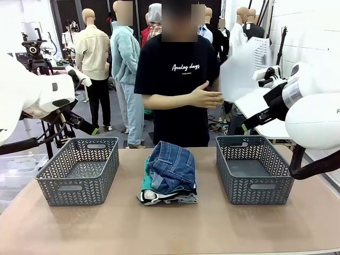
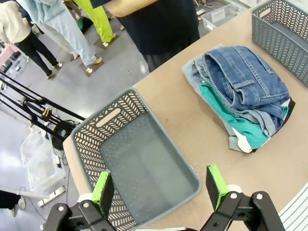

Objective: Sort the tops and bottoms.
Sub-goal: Lift clothes from the center of the table with your left hand.

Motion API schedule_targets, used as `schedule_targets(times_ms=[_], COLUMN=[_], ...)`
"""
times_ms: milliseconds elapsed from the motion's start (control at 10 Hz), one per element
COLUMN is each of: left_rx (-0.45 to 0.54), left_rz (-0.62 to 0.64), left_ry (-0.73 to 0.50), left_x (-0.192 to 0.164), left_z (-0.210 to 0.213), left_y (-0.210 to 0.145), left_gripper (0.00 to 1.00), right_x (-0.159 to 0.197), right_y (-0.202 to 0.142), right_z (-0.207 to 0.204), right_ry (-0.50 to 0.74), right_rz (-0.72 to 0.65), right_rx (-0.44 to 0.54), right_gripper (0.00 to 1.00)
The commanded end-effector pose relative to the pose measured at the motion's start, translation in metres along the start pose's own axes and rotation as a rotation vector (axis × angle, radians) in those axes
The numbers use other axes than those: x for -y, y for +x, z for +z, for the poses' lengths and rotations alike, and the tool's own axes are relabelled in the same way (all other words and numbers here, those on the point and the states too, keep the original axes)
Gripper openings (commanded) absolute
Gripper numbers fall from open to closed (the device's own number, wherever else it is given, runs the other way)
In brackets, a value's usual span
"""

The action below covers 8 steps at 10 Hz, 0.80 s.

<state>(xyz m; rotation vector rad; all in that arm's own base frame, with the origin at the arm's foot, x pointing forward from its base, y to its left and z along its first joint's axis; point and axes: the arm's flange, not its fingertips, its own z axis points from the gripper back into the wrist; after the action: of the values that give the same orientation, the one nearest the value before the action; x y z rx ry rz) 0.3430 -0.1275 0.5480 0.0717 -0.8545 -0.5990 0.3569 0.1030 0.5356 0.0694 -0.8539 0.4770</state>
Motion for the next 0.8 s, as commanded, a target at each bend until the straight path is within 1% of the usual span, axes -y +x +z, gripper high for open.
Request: schedule_targets(times_ms=[0, 700], left_rx=[0.011, 0.011], left_rz=[-0.008, -0.008], left_ry=[0.008, 0.008], left_x=[-0.0002, -0.0002], left_z=[0.0009, 0.0009], left_y=[0.0012, 0.0012], left_gripper=[1.00, 1.00], right_x=[-0.0006, -0.0006], right_y=[0.0009, 0.0009], right_z=[-0.0017, -0.0017], right_ry=[-0.009, -0.009], right_rz=[0.011, 0.011], right_rx=[0.008, 0.008], right_gripper=[1.00, 1.00])
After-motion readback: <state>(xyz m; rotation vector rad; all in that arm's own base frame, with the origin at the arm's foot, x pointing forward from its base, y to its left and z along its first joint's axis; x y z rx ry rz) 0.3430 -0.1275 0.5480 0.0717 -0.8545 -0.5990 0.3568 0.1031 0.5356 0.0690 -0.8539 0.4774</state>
